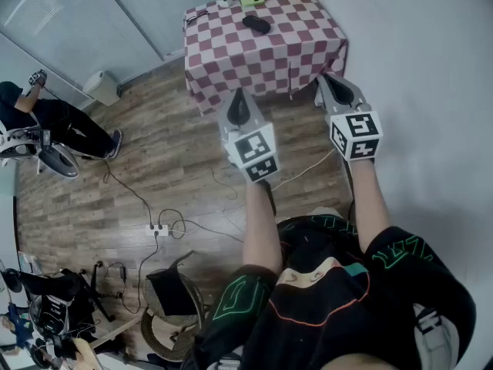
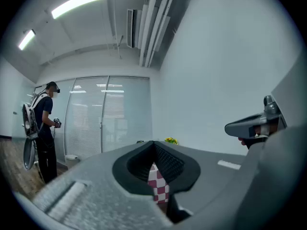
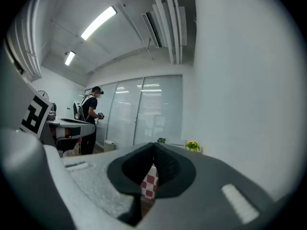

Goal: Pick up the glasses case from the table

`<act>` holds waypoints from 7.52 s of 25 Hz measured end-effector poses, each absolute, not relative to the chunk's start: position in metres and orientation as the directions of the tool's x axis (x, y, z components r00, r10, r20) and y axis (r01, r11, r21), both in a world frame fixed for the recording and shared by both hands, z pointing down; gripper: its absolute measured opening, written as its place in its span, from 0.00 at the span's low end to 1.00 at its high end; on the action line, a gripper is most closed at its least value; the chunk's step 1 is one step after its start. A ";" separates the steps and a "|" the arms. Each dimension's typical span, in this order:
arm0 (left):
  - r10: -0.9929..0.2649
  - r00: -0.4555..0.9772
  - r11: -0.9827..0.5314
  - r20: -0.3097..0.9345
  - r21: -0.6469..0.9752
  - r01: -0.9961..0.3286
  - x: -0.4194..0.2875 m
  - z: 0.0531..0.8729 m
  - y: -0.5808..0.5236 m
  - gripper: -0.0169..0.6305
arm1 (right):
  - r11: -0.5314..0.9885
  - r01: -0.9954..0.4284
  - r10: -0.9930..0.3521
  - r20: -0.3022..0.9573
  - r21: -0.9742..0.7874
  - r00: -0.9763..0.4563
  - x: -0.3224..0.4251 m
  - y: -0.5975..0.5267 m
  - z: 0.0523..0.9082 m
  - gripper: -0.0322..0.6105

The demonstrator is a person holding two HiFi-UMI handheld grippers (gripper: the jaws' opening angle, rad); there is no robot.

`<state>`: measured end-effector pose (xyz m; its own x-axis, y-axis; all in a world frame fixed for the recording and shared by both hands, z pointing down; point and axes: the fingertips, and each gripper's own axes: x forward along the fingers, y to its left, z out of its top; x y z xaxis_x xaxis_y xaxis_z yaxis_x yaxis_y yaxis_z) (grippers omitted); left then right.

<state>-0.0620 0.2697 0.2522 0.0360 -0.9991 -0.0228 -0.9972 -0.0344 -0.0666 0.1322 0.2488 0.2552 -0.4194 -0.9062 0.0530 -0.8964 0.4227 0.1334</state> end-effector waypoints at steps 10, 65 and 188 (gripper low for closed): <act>-0.997 0.075 -0.075 -0.018 -0.014 -0.997 -0.057 0.257 0.257 0.04 | 0.401 -0.911 -0.916 0.053 0.097 -0.397 0.148 0.242 0.251 0.05; -0.960 -0.021 -0.007 0.279 -0.098 -0.995 -0.064 0.350 -0.223 0.04 | 0.457 -0.874 -0.871 0.118 -0.165 -0.477 0.165 -0.280 0.332 0.05; -0.988 0.108 -0.097 -0.115 -0.098 -0.990 -0.057 0.202 -0.480 0.04 | 0.471 -0.872 -0.879 -0.009 0.134 -0.476 0.110 -0.503 0.214 0.52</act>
<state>-0.0566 -0.4795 0.2017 0.1077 -0.9876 -0.1145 -0.9905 -0.0967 -0.0979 0.1099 -0.5029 0.2142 -0.4762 -0.8793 -0.0089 -0.8719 0.4708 0.1345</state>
